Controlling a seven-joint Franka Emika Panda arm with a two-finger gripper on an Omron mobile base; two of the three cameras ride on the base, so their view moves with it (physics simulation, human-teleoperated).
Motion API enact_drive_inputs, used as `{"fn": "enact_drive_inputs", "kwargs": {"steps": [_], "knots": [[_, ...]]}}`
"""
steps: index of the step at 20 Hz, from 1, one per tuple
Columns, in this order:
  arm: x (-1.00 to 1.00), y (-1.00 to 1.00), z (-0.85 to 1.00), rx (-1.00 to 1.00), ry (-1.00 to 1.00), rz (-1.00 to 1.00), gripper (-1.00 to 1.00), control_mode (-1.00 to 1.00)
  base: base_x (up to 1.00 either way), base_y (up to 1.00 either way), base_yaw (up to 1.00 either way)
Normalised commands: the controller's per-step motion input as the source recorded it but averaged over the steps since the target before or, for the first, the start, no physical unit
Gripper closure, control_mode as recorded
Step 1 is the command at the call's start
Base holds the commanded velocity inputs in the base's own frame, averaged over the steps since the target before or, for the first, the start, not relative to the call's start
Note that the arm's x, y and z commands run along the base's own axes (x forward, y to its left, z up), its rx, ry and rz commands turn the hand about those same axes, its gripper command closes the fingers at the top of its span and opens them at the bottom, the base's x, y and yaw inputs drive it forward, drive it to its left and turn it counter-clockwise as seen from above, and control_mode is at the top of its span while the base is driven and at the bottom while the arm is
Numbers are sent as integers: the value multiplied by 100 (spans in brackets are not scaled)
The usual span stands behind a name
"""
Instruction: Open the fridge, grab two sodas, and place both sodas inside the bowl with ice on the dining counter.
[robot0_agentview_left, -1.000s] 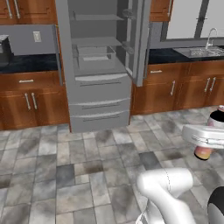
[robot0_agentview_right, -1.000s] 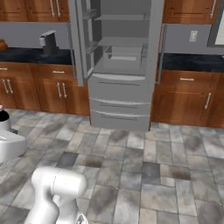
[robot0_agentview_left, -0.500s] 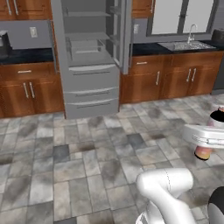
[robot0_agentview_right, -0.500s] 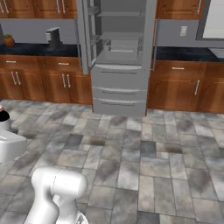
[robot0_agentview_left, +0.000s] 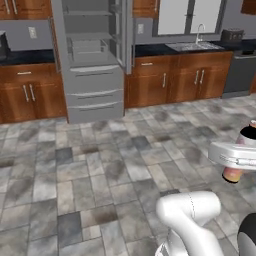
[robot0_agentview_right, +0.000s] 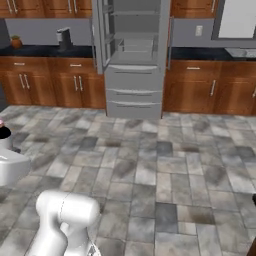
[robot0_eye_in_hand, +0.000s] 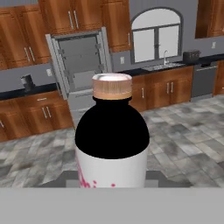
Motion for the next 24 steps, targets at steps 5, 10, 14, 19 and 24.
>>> {"fn": "enact_drive_inputs", "kwargs": {"steps": [5,10,14,19,24], "knots": [[0,0,0,0,0,0,100,100,-100,-8,-11],[0,0,0,0,0,0,100,100,-100,-25,-12],[0,0,0,0,0,0,100,100,-100,-42,-12],[0,0,0,0,0,0,100,100,-100,-50,-12],[0,0,0,0,0,0,100,100,-95,-71,-12]]}}
